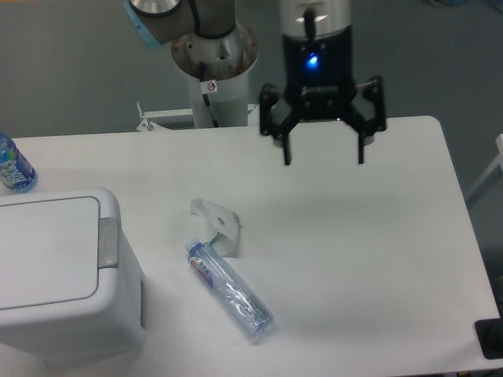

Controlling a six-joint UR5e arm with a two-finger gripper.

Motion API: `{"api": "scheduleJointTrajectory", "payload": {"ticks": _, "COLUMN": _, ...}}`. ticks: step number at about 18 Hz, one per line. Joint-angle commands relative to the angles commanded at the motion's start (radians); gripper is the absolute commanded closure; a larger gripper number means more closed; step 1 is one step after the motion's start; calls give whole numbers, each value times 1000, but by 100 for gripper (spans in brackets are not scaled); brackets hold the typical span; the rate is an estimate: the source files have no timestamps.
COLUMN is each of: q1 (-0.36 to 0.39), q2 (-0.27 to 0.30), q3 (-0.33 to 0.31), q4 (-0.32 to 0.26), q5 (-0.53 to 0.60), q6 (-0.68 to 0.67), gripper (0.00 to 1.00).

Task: Open the trash can
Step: 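Move the open gripper down toward the white trash can lid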

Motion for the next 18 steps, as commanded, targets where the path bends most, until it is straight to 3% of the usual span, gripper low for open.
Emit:
{"api": "scheduleJointTrajectory", "payload": {"ticks": 7, "q1": -98, "q2": -38, "q3": 3, "q4": 2, "q5": 0, "q6": -181, "gripper": 0}}
{"api": "scheduleJointTrajectory", "payload": {"ticks": 10, "q1": -140, "q2": -71, "q3": 9, "q4": 58, "q5": 0, "q6": -250, "gripper": 0}}
{"api": "scheduleJointTrajectory", "payload": {"ticks": 18, "q1": -222, "q2": -106, "q3": 9, "q4": 77, "q5": -2, "q6": -403, "gripper": 0}}
